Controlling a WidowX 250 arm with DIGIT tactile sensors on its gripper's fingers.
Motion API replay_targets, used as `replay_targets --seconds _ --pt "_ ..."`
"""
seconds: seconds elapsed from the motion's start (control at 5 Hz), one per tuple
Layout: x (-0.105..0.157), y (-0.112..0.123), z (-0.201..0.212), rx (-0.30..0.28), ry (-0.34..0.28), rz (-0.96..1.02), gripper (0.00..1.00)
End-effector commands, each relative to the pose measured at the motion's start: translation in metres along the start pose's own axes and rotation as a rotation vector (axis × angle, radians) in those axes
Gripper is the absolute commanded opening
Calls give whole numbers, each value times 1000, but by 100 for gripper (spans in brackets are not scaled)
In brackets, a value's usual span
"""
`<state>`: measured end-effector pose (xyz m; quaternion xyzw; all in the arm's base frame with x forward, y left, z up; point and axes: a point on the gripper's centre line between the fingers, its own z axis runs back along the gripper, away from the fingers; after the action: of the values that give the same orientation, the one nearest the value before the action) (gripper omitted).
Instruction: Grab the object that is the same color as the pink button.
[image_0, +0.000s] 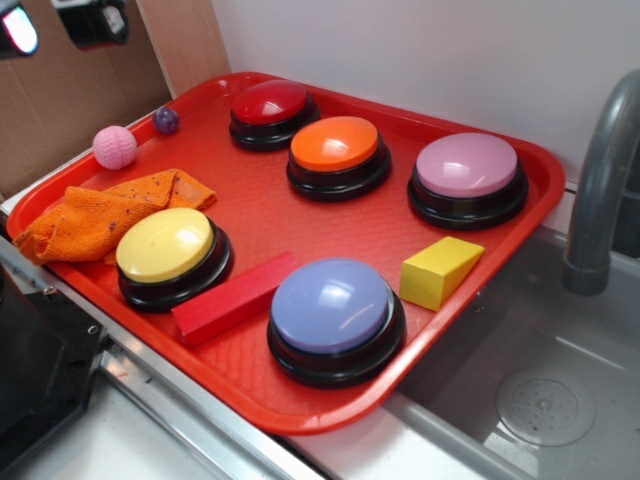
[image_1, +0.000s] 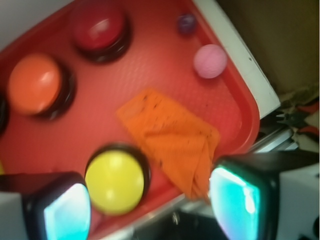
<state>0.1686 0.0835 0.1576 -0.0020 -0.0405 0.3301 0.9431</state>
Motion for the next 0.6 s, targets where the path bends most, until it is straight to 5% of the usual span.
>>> replay_targets --seconds 0.0,0.2,0.4 --pt "35 42 -40 112 -177 415 100" --pt "50 58 -62 198 -258 587 100" --pt "63 63 -84 241 -276 650 100"
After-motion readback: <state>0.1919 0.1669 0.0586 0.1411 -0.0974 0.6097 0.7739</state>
